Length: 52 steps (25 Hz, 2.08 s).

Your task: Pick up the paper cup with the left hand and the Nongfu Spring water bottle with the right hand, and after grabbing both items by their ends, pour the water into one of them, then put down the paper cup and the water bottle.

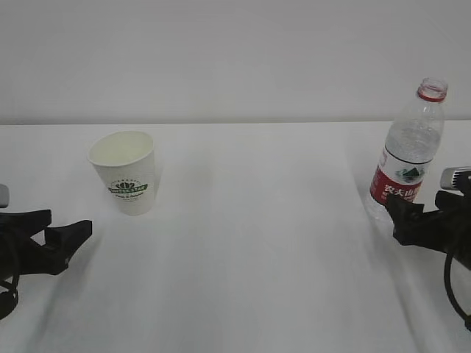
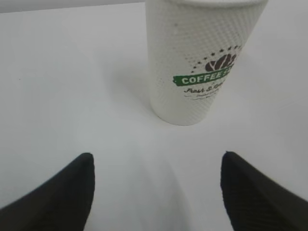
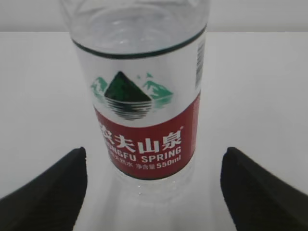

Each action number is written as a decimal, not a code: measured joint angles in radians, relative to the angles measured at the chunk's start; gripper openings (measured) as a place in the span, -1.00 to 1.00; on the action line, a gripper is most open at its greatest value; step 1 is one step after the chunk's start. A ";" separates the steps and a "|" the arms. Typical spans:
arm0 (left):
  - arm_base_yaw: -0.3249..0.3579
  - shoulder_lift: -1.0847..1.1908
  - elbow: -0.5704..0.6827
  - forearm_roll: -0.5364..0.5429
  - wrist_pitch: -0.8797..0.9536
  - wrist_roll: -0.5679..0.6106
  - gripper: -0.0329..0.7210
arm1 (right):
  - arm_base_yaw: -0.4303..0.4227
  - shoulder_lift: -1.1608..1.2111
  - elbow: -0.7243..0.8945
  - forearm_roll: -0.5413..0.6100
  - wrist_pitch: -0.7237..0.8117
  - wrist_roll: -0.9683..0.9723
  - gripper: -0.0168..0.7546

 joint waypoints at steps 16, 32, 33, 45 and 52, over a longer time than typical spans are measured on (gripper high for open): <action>0.000 0.004 -0.002 0.044 -0.002 0.004 0.65 | 0.000 0.120 -0.166 -0.002 0.000 -0.002 0.76; 0.000 0.004 -0.002 0.075 -0.002 0.004 0.65 | 0.000 0.148 -0.246 -0.004 0.000 -0.002 0.76; 0.000 0.004 -0.002 0.075 -0.002 0.004 0.65 | 0.000 0.148 -0.246 -0.004 0.000 -0.002 0.76; 0.000 0.004 -0.002 0.080 -0.002 0.004 0.65 | 0.000 0.148 -0.265 -0.005 0.000 -0.002 0.70; 0.000 0.004 -0.002 0.080 -0.002 0.004 0.65 | 0.000 0.148 -0.269 -0.007 0.000 -0.002 0.61</action>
